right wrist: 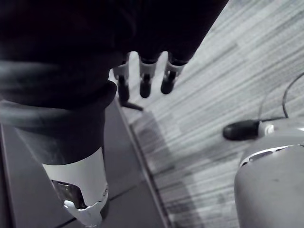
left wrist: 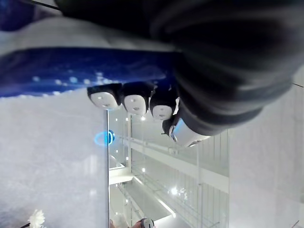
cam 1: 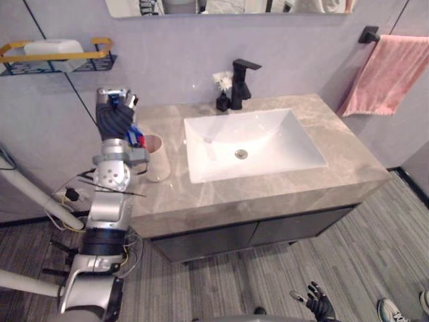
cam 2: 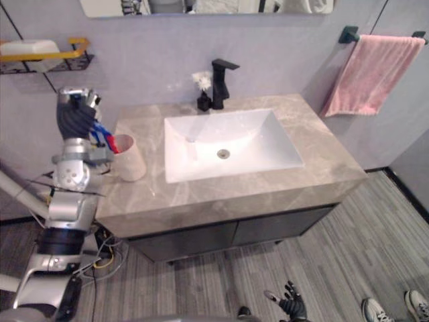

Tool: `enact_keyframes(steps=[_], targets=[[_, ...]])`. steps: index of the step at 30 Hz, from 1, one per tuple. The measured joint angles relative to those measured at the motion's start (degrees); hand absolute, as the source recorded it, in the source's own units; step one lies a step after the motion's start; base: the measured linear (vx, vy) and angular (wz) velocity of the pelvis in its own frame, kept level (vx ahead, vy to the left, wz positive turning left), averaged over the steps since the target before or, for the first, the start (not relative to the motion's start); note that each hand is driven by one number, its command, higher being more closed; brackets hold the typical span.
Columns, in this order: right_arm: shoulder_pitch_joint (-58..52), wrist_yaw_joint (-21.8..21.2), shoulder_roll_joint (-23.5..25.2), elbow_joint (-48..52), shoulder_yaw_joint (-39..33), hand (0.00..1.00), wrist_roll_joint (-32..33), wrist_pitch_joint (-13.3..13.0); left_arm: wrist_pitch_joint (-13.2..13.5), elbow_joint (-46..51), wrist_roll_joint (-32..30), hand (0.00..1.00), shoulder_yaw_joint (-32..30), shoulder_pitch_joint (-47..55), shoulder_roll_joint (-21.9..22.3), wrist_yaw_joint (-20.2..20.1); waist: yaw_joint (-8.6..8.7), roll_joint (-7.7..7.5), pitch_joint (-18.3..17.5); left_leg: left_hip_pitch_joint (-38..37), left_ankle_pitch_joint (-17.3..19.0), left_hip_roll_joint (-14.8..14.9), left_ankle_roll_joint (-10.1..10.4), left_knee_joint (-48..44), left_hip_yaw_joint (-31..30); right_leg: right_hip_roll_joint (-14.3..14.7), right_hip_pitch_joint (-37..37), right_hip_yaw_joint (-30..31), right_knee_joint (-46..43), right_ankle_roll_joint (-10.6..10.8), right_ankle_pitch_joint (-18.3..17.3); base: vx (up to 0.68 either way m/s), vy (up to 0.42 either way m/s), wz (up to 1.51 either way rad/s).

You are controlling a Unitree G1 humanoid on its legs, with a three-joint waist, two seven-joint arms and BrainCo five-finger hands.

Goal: Organize washtable

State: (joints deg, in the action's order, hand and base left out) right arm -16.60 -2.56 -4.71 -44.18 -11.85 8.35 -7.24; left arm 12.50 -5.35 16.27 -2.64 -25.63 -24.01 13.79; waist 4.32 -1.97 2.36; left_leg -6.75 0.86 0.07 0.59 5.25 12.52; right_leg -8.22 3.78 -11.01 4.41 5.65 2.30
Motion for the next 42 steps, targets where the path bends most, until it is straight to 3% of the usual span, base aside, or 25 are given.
enact_keyframes(steps=[26, 35, 42], targets=[[0.0, 0.0, 0.0, 0.0, 0.0, 0.0, 0.0, 0.0, -0.8, -0.3, 0.1, 0.0, 0.0, 0.0, 1.6, 0.0, 0.01, 0.63, 0.5, 0.0, 0.0, 0.1, 0.0, 0.0, -0.1, 0.0, 0.5, -0.1, 0.8, 0.1, 0.3, -0.01, -0.011, 0.0], [-0.4, 0.0, 0.0, 0.0, -0.1, 0.0, 0.0, 0.0, 0.9, 14.6, -0.2, 0.0, -0.6, 3.3, 3.9, 0.0, -0.46, 0.86, 0.8, 0.3, 0.0, 0.1, 0.0, 0.0, -0.7, -0.1, 0.6, 0.1, 0.2, 0.1, 0.2, 0.0, 0.0, 0.01], [-1.1, -0.1, 0.0, -2.2, -0.1, 0.0, 0.0, -0.1, 2.9, 25.0, -0.1, 0.0, -4.1, 11.9, 9.1, -0.2, -1.62, 1.43, 0.8, 0.1, 0.0, 0.0, 0.0, 0.0, -1.1, -0.4, 0.3, 0.0, -1.3, 0.2, -0.6, -0.03, -0.018, 0.03]])
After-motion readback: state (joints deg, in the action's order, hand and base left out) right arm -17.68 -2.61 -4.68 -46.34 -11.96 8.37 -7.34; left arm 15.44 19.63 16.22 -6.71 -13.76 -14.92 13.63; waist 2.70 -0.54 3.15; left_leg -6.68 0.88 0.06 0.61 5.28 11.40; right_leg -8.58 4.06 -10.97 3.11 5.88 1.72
